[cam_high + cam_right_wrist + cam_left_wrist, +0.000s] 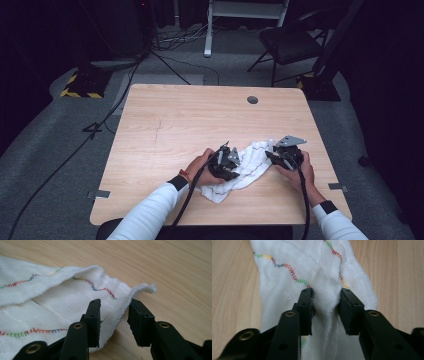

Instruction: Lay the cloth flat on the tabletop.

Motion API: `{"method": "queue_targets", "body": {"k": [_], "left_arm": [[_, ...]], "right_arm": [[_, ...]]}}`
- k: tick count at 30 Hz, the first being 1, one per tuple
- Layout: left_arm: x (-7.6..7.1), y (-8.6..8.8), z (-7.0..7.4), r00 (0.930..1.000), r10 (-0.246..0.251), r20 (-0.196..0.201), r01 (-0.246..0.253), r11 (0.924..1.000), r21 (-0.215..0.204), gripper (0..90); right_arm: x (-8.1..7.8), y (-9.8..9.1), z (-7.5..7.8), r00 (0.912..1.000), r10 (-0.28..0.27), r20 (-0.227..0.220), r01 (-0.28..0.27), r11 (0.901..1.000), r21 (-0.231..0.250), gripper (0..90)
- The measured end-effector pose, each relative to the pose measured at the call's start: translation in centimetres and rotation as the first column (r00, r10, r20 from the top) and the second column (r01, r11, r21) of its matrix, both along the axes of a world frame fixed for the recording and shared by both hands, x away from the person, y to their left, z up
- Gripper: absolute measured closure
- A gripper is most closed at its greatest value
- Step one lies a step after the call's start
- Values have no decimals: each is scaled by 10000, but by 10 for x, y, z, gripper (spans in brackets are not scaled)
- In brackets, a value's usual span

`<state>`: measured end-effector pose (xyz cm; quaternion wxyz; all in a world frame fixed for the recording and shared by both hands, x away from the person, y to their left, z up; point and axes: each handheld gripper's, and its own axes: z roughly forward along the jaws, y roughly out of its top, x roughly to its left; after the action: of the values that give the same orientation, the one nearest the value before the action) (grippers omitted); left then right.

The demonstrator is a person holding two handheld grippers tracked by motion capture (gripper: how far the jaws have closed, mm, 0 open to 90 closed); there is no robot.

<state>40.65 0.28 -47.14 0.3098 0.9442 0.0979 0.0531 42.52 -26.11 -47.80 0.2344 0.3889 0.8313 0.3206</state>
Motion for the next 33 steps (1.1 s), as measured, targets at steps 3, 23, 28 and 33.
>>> {"method": "queue_targets", "body": {"k": [3, 23, 28, 33], "left_arm": [[2, 7, 5, 9999, -14, 120, 17, 9996, -288, 779], [8, 2, 2, 9990, 180, -409, -216, 9959, -877, 524], [9, 1, -1, 9998, -104, -143, 93, 9971, -752, 740], [11, 13, 12, 9999, -64, 105, 76, 9939, -1101, 783]], "right_arm": [[3, 0, -4, 9996, -62, -263, 59, 9999, -134, 722], [1, 5, -6, 9995, 297, -123, -302, 9987, -411, 828], [1, 5, -6, 9994, 315, -113, -320, 9985, -448, 835], [-1, 2, -1, 9992, 380, 108, -376, 9986, -381, 867]]}}
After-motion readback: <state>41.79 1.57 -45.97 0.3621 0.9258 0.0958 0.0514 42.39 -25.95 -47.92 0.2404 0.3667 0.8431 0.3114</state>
